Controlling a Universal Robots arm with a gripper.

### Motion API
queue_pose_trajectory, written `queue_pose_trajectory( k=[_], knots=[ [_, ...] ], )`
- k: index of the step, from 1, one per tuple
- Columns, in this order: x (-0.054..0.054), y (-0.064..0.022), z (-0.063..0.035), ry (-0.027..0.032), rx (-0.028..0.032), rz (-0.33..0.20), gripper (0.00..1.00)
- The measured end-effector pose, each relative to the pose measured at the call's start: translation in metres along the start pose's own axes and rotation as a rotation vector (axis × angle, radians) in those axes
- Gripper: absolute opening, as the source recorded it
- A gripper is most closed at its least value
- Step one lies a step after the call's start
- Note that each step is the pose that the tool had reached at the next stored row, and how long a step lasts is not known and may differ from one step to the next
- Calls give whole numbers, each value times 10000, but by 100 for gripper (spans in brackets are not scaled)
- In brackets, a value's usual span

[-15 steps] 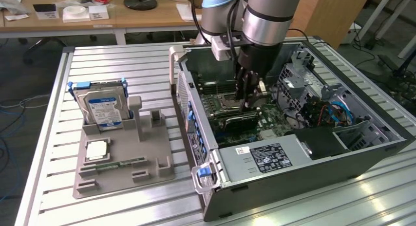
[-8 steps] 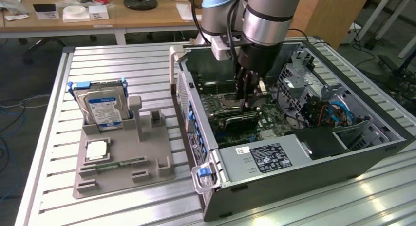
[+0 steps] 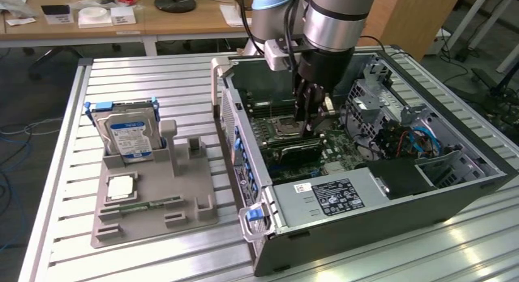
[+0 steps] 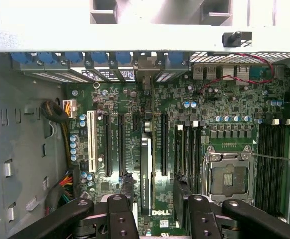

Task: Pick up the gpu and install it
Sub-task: 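Press down on the gpu until it lock into place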

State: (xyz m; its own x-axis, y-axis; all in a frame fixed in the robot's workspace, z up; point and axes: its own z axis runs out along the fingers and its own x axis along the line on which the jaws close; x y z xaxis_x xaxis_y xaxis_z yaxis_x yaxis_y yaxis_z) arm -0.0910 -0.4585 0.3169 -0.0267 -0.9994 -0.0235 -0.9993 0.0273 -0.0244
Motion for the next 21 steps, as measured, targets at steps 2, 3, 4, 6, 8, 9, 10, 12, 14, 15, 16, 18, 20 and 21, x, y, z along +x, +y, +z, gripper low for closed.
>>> queue_pose_trajectory(
  k=[2, 3, 4, 6, 8, 9, 10, 12, 14, 15, 16, 18, 20, 21],
  knots=[
    [0, 0, 0, 0, 0, 0, 45],
    [0, 0, 0, 0, 1, 0, 45],
    [0, 0, 0, 0, 0, 0, 45],
    [0, 0, 0, 0, 0, 0, 45],
    [0, 0, 0, 0, 0, 0, 45],
    [0, 0, 0, 0, 0, 0, 45],
    [0, 0, 0, 0, 0, 0, 45],
    [0, 0, 0, 0, 0, -1, 44],
    [0, 0, 0, 0, 0, 0, 32],
    [0, 0, 0, 0, 0, 0, 26],
    [0, 0, 0, 1, 0, 0, 26],
    [0, 0, 0, 0, 0, 0, 14],
    [0, 0, 0, 0, 0, 0, 11],
    [0, 0, 0, 0, 0, 0, 11]
  ],
)
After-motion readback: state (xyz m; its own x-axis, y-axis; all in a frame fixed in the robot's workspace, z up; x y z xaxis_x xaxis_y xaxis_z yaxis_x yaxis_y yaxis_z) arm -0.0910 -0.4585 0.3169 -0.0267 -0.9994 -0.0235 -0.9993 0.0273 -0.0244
